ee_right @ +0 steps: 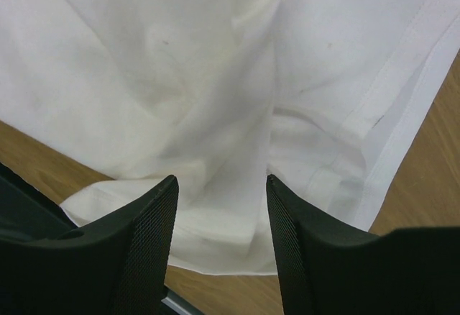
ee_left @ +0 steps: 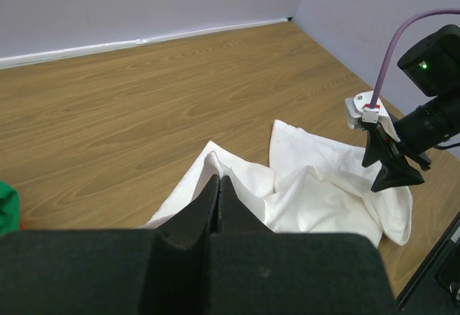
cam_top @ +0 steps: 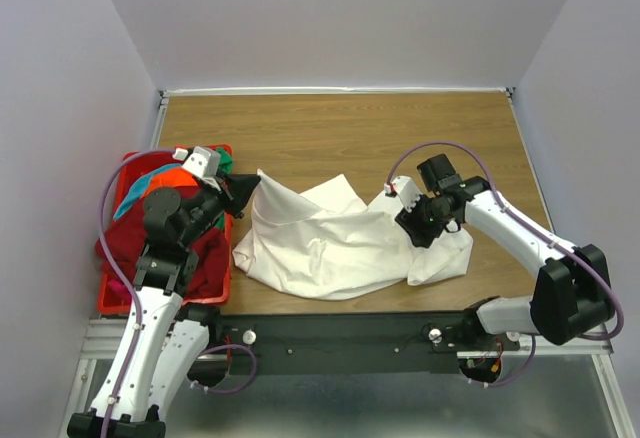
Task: Fold and stack the t-shirts
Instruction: Flatten the tshirt out
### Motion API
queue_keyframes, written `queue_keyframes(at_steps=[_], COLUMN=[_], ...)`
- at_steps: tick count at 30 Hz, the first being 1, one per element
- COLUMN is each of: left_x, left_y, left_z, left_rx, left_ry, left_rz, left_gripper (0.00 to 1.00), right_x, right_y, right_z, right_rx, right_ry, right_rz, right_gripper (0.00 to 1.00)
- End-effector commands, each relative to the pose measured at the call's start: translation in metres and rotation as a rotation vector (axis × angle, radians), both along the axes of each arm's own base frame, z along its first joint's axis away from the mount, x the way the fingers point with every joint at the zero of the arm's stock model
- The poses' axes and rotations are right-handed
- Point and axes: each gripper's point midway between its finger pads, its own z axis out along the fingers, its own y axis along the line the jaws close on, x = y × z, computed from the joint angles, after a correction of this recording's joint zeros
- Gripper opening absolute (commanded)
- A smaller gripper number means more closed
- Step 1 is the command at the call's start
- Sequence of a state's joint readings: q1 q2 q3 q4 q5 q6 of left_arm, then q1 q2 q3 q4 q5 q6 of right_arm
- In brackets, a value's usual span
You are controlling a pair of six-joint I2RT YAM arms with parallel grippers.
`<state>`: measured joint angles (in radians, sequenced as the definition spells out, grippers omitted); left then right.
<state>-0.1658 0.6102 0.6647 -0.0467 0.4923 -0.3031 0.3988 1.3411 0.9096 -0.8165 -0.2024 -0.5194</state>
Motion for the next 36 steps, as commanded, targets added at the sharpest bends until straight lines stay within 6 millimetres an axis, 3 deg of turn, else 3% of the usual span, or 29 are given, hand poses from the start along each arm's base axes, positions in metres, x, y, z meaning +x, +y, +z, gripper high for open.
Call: queue_keyframes(at_steps=[1, 8, 16, 18, 24, 26, 31, 33, 36], left_x=[-0.005, -0.005, -0.005, -0.005, -0.005, -0.005, -0.005, -0.004, -0.004], left_y=[-0.004, -0.003, -0.004, -0.003, -0.003, -0.003, -0.003, -0.003, -0.003], left_z=[0.005, 0.005, 0.005, 0.005, 0.005, 0.006, 0.006, 0.006, 0.006], left_rx=[0.002, 0.003, 0.002, 0.001, 0.001, 0.001, 0.0, 0.0, 0.0], left_ry=[-0.039, -0.04, -0.039, -0.039, -0.039, -0.042, -0.041, -0.039, -0.039], left_rz=[-0.032, -0.032, -0.032, -0.031, -0.031, -0.031, -0.029, -0.027, -0.026], left_gripper=[0.0, 0.0, 0.0, 0.0, 0.0, 0.0, 0.0, 0.0, 0.0], right_x=[0.003, -0.009, -0.016, -0.019, -0.017, -0.006, 0.043, 0.064, 0.08], right_y=[-0.009, -0.019, -0.02, -0.024, -0.023, -0.025, -0.028, -0.02, -0.003], right_z=[-0.002, -0.021, -0.028, -0.032, -0.027, -0.015, 0.044, 0.074, 0.096], right_rx=[-0.046, -0.112, -0.129, -0.147, -0.144, -0.157, -0.182, -0.146, -0.077], right_ry=[-0.001, 0.082, 0.14, 0.152, 0.145, 0.092, -0.144, -0.238, -0.295], right_rz=[-0.053, -0.056, -0.048, -0.051, -0.059, -0.07, -0.093, -0.069, -0.019], right_gripper=[0.58, 0.52, 0.49, 0.45, 0.19, 0.09, 0.05, 0.03, 0.03])
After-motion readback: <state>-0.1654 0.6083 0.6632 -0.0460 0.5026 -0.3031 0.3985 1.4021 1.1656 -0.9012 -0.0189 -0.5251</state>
